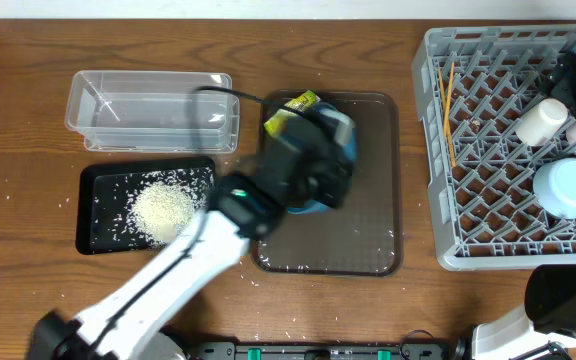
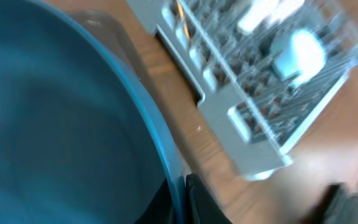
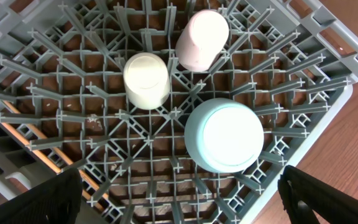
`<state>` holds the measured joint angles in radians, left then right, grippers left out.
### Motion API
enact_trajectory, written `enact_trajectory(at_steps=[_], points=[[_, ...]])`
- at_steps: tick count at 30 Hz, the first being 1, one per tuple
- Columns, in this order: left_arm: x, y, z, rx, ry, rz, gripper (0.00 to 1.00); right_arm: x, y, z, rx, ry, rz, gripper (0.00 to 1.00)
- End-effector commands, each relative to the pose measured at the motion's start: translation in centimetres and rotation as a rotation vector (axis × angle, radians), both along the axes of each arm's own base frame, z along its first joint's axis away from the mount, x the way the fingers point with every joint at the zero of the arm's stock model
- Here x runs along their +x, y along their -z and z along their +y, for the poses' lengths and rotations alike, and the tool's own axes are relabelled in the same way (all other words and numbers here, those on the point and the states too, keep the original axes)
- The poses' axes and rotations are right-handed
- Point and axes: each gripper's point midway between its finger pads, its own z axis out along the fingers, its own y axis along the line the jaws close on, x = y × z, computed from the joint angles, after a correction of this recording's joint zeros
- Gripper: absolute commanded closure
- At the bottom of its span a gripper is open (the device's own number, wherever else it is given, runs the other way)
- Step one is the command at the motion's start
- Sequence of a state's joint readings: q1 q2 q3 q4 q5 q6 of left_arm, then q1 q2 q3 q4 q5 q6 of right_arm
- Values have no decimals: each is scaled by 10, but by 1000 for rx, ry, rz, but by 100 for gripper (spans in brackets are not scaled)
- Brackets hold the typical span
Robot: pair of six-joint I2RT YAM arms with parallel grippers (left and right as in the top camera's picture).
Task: Sort waste into correct bins and load items into the dishwasher rack
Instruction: 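Return the empty plate to the brown tray and release it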
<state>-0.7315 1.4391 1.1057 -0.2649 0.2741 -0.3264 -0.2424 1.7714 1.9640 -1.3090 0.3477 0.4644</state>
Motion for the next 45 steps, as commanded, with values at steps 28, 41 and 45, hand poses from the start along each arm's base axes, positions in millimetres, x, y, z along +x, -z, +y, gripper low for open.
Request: enact_trajectory(at_steps=[28, 41, 45], points=[[7, 44, -27, 183, 105, -146, 73, -1, 0, -4, 0, 25, -6, 1], [100, -15, 183, 79, -550, -54, 56, -1, 0, -4, 0, 25, -6, 1], [109, -5, 256, 95, -738, 8, 34, 4, 4, 9, 70, -10, -23, 1]])
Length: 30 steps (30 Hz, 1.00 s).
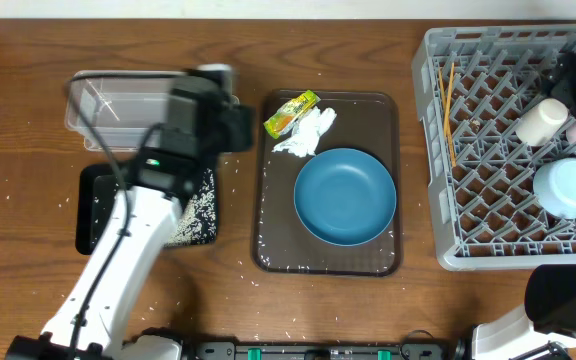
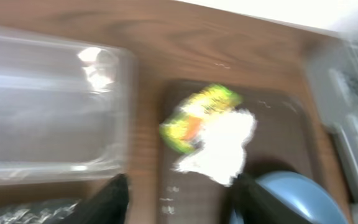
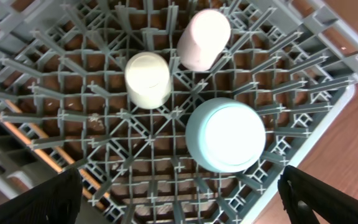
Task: Sort waste into correct bins and load items into the dishwasher rack
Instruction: 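Return the empty plate to the brown tray and release it, then reach the right gripper to the blue plate and grasp its rim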
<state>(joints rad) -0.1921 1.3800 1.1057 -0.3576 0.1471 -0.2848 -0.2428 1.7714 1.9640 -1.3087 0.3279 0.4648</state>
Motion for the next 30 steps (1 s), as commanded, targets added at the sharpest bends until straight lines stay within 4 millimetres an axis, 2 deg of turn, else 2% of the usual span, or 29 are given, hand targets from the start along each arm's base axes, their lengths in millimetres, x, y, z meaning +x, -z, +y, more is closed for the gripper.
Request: enact_trajectory(at_steps=[1, 3, 7, 10, 13, 18, 22, 26, 30], points=[[2, 2, 52, -27, -164, 36, 31, 5, 4, 13, 91, -21, -28, 1], [-2, 8, 76, -23, -226, 71, 21, 10, 7, 27, 172, -62, -47, 1], [-11, 17, 107, -22, -306, 119, 17, 20, 7, 53, 320, -105, -97, 1], [-12, 18, 118, -23, -334, 124, 15, 29, 4, 95, 524, -217, -137, 1], [-12, 18, 120, -23, -341, 124, 14, 33, 2, 135, 597, -406, -130, 1], [-13, 18, 128, 11, -374, 121, 12, 21, 31, 198, 522, -592, 17, 1], [-14, 18, 137, 45, -409, 119, 11, 8, 72, 253, 399, -724, 135, 1], [-14, 18, 137, 45, -409, 119, 10, 3, 100, 291, 251, -826, 160, 1], [-14, 18, 137, 45, -409, 119, 6, 2, 111, 328, 207, -916, 115, 1]])
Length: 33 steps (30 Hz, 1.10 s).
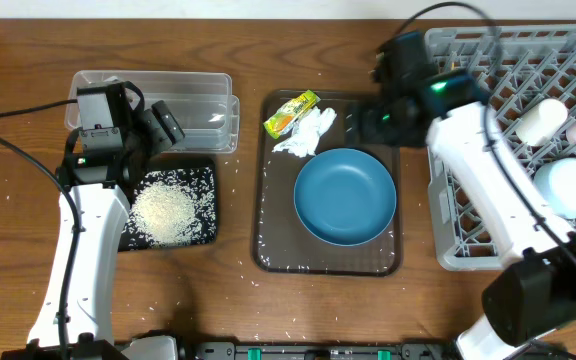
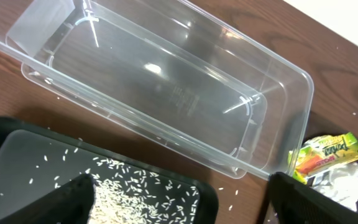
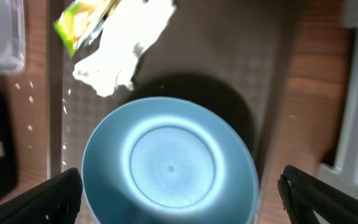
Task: Sort waste into correct bins and load items into the dishwasher rack
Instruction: 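Reach the right gripper to the blue plate and grasp its rim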
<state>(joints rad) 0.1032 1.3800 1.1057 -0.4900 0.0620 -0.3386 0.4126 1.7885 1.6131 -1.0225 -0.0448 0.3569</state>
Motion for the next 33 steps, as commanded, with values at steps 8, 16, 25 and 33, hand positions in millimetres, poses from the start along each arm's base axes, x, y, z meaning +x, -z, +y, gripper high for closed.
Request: enact_trajectory(at_steps=[8, 16, 25, 33], points=[[0, -5, 5, 20, -15, -12, 5, -24, 25, 86, -26, -309, -108, 6], [0, -5, 5, 20, -15, -12, 5, -82, 86, 123, -157, -570, 37, 14], [0, -6, 5, 20, -15, -12, 5, -100, 115, 123, -272, -474, 95, 14], [0, -5, 5, 20, -15, -12, 5, -105, 118, 120, -237, -293, 133, 37]])
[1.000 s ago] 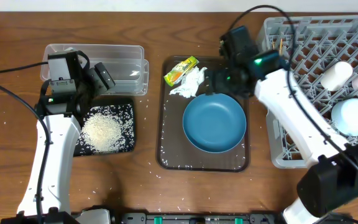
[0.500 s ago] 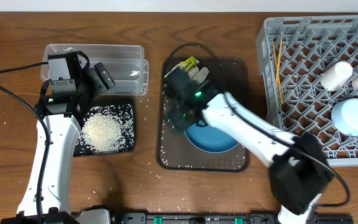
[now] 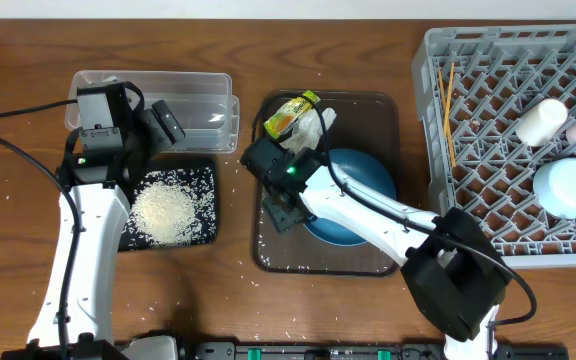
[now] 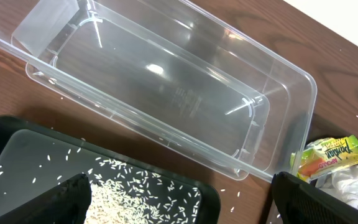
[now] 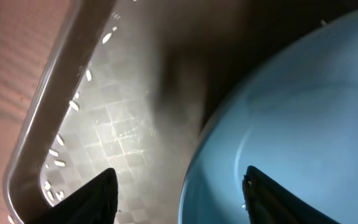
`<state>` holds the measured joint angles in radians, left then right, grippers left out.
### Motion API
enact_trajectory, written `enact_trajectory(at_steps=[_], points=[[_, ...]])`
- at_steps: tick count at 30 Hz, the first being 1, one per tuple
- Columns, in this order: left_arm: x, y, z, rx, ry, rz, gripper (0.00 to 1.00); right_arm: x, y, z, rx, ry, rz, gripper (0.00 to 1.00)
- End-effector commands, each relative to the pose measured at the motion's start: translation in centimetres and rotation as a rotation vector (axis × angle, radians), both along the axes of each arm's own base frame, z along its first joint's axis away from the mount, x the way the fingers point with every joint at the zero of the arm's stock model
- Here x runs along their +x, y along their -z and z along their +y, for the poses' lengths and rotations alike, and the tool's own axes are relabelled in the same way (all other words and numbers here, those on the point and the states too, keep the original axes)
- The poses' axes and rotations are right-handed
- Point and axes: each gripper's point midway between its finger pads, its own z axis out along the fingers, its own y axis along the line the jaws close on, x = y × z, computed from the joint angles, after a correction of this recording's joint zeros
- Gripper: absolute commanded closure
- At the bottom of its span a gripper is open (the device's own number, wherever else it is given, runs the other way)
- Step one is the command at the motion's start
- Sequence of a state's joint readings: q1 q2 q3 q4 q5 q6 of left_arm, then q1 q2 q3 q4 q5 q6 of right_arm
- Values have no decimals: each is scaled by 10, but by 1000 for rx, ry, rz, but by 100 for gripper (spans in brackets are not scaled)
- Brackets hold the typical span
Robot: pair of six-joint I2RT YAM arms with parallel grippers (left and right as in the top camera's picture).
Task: Sort waste into correct bins and load items into the dishwasher rack
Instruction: 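Reach the right gripper to the blue plate and grasp its rim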
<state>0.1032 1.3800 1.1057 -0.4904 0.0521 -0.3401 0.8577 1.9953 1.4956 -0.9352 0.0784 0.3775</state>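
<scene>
The blue bowl (image 3: 360, 195) lies on the brown tray (image 3: 380, 262); its rim (image 5: 194, 171) fills the right wrist view. My right gripper (image 3: 285, 205) is low at the bowl's left edge, open, one finger (image 5: 89, 196) over the tray floor and the other over the bowl's inside. A yellow-green wrapper (image 3: 290, 112) and a crumpled white tissue (image 3: 313, 128) sit at the tray's back. My left gripper (image 4: 179, 208) hangs open above the black tray of rice (image 3: 103, 240), empty. The grey dishwasher rack (image 3: 438, 150) stands at the right.
A clear plastic bin (image 4: 166, 93) stands behind the black tray. The rack holds a cream cup (image 3: 541, 121), a pink cup, a pale blue bowl (image 3: 566, 187) and orange chopsticks (image 3: 450, 100). Rice grains lie scattered on the wood and the tray.
My right gripper was above the tray's back right near the rack; now it is down at the blue bowl's left rim, open across it. The left arm has stayed put.
First my left gripper had the blue bowl's rim between its fingers over the brown tray, the right one hovering over the rack. Then the bowl lay on the tray and the left arm was by the bins. The right arm then came over the tray and now straddles the bowl's rim.
</scene>
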Motion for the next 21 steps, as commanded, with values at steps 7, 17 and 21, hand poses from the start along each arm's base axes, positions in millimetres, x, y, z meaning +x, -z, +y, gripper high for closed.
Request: enact_trajectory(at_steps=[7, 17, 21], points=[[0, -6, 3, 14, -7, -13, 4, -4, 21, -7, -44, 113, -17, 43], [0, -6, 3, 14, -7, -13, 4, -5, 31, -11, -48, 135, -20, 82], [0, -6, 3, 14, -7, -13, 4, -3, 28, -8, -35, 136, -30, 99]])
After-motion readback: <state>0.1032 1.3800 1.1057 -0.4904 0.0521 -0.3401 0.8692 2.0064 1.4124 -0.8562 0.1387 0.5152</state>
